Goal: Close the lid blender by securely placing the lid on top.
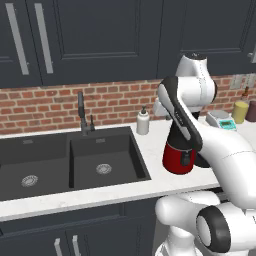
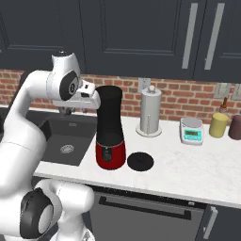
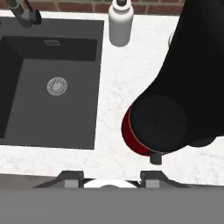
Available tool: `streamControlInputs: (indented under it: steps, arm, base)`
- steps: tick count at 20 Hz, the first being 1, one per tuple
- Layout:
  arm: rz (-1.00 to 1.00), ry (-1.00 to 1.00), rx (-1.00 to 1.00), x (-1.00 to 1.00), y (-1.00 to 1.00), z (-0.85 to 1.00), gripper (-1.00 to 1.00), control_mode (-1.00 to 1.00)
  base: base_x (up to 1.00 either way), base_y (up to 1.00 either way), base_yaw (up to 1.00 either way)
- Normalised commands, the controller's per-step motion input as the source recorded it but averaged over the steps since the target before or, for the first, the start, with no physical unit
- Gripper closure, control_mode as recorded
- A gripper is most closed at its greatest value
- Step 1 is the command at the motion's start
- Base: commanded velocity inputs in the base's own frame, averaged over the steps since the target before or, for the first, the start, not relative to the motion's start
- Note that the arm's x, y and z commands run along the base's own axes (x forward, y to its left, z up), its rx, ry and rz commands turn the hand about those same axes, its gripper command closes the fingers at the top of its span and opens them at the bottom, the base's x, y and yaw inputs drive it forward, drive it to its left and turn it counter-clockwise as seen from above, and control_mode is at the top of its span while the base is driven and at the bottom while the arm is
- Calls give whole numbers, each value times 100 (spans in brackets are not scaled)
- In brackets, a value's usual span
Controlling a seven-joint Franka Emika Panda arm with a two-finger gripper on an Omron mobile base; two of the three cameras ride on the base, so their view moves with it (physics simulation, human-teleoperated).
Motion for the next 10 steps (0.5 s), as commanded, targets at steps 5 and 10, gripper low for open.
streamControlInputs:
  steps: [5, 10]
  arm:
    - [0, -7, 1, -55, -8, 0, -100, -100]
    - [-11, -19, 14, -100, -68, 0, -100, -100]
  base:
    - [0, 0, 0]
    - [0, 0, 0]
